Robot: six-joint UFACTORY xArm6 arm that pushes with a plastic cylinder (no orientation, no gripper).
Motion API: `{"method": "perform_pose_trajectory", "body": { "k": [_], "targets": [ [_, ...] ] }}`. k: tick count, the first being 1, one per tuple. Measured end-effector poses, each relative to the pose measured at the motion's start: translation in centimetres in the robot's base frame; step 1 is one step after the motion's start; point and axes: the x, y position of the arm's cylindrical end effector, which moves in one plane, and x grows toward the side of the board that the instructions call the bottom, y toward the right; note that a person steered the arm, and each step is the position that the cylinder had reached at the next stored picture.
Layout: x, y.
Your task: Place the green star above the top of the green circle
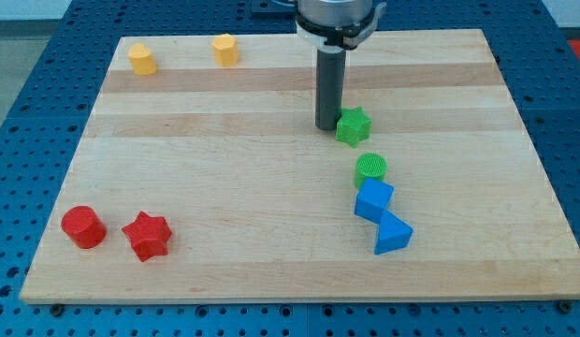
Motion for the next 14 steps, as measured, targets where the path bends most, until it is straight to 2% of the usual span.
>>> {"method": "perform_pose_trajectory", "body": {
  "k": [1,2,3,5,7,10,12,14],
  "targets": [
    [-1.5,1.5],
    [-1.5,5.1],
    [-0.1,5.8],
    [1.5,5.8],
    [-2.2,5.1],
    [3.2,5.1],
    [3.5,5.1],
    [2.5,1.3]
  ]
}}
